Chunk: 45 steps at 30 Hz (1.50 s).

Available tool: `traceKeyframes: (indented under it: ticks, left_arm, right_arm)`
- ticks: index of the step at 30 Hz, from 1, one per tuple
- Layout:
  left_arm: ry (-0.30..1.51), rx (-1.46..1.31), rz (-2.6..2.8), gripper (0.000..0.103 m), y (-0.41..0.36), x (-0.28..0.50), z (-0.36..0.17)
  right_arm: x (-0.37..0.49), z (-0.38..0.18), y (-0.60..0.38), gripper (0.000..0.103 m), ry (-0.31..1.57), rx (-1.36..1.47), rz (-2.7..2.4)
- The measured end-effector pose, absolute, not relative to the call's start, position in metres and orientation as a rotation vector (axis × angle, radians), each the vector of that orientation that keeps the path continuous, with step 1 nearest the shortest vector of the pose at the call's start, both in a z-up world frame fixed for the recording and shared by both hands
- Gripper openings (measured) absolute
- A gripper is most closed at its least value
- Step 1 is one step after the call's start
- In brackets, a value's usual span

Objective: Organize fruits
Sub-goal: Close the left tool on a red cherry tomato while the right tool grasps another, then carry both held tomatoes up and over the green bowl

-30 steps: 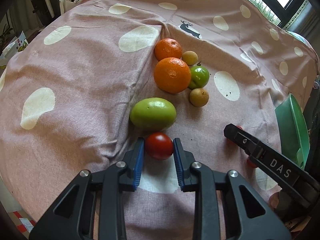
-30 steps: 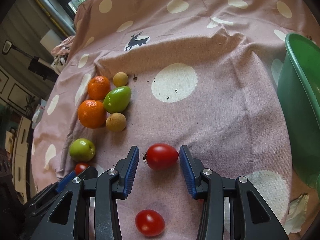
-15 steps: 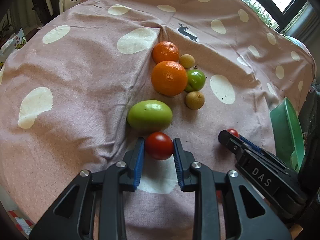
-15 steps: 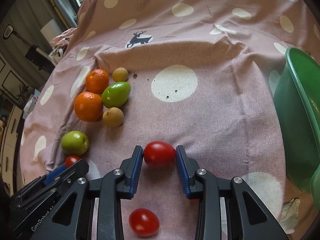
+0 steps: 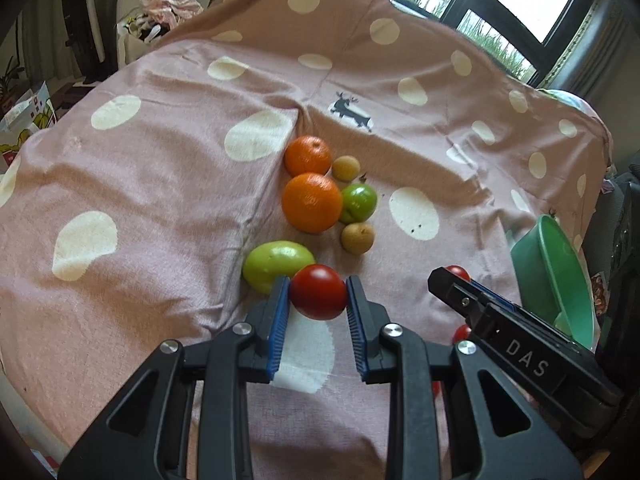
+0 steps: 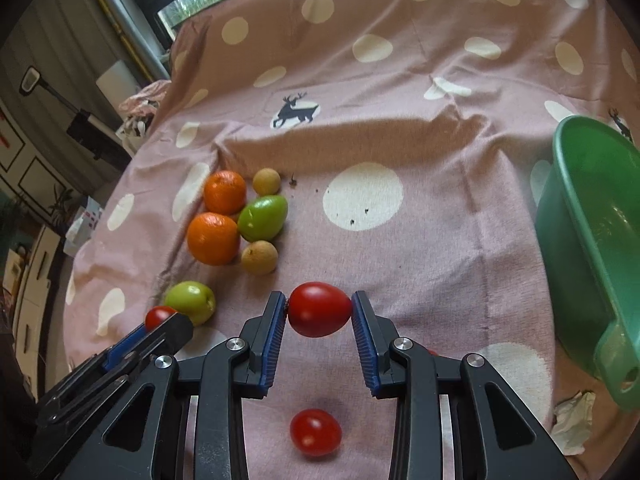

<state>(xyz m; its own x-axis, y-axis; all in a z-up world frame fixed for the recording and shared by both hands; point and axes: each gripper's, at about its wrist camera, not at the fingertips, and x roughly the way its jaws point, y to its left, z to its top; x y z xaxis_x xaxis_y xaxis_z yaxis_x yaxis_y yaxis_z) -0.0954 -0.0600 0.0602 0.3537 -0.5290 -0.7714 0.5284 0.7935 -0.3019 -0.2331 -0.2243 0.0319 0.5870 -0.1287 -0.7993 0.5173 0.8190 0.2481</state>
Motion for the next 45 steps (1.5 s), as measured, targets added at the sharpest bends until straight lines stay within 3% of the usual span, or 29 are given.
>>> traceKeyframes:
  ticks: [24, 45]
  left_arm:
    - [0.775, 0.022, -0.773, 0.028, -0.076, -0.144, 0.113]
    - [0.689, 0.113, -0.964, 0.028, -0.157, -0.190, 0.147]
  right_arm:
    - [-0.276, 0.084, -0.240, 0.036, 0.659, 0.507, -0.457]
    - [-0.349, 0.110, -0.300, 0.036, 0.488, 0.594, -0.670]
